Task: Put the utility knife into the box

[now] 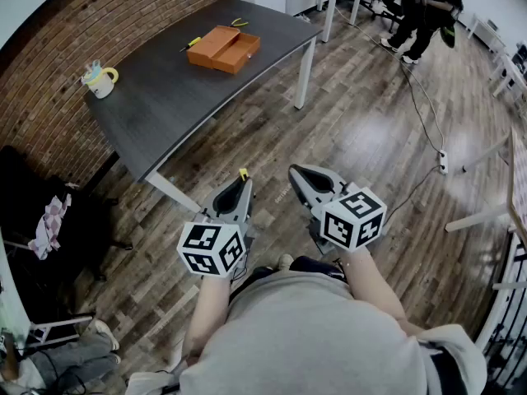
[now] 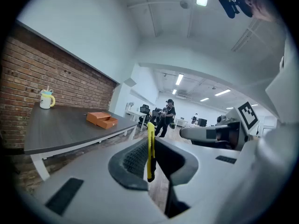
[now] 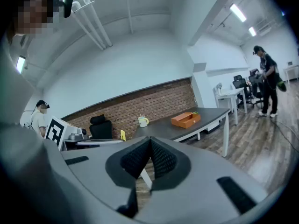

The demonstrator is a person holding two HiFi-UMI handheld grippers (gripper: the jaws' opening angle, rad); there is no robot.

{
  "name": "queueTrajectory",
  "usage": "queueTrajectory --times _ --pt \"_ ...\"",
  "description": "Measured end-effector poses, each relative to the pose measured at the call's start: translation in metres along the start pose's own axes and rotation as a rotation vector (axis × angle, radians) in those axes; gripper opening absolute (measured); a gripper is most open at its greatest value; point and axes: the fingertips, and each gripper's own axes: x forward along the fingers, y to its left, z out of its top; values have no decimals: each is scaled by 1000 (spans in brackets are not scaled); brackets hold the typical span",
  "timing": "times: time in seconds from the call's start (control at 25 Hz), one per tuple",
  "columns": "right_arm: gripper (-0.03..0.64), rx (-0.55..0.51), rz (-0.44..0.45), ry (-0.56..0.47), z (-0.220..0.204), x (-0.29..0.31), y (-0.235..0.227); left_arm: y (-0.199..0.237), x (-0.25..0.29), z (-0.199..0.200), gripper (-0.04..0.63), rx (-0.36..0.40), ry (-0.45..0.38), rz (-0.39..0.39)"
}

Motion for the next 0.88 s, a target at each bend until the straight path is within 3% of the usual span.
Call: queueTrajectory --times 0.88 --pt "8 70 67 -13 -4 -3 -21 -10 32 -4 55 -20 1 1"
